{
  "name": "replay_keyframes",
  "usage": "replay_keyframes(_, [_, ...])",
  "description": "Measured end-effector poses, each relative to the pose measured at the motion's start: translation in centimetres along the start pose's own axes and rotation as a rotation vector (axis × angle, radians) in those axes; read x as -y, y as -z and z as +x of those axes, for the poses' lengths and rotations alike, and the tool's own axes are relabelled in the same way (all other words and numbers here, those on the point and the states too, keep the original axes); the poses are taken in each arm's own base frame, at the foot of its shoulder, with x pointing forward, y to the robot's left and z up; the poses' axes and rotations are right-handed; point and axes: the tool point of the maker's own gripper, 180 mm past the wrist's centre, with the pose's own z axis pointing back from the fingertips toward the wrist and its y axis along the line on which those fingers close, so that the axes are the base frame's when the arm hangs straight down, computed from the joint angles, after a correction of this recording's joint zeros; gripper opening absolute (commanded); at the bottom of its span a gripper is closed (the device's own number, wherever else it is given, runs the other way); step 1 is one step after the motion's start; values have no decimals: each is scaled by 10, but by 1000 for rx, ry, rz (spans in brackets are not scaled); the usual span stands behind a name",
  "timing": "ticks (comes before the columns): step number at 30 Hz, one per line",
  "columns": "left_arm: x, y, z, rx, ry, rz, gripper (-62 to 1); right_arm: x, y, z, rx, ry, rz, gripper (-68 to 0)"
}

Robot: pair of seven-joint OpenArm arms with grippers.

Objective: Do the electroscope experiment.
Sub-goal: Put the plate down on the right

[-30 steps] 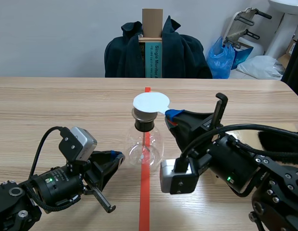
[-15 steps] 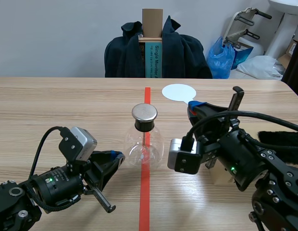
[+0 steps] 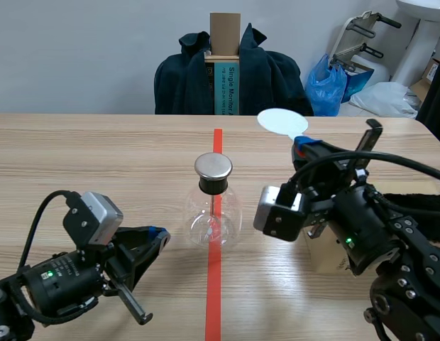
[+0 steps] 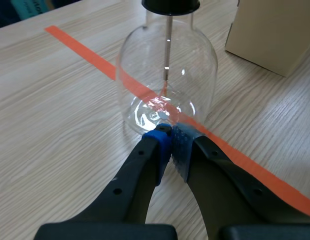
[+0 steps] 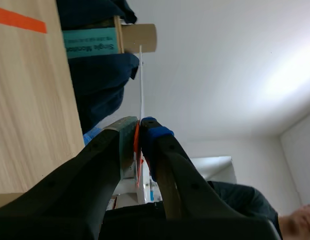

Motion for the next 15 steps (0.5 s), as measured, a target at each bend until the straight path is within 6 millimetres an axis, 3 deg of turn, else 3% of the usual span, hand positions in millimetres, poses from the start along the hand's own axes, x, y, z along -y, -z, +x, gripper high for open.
replay_keyframes(4, [-5, -17, 9, 8, 22, 17, -575, 14, 4, -16, -41, 13, -44, -669])
replay_keyframes(5, [-5, -20, 11, 10, 28, 17, -547, 21, 5, -20, -52, 26, -65, -669])
replay_keyframes(10, [1, -39, 26, 24, 50, 8, -267, 82, 8, -37, -82, 102, -239, -669])
replay_keyframes(15, [6, -59, 47, 51, 66, 21, -89, 140, 3, -45, -63, 141, -389, -669])
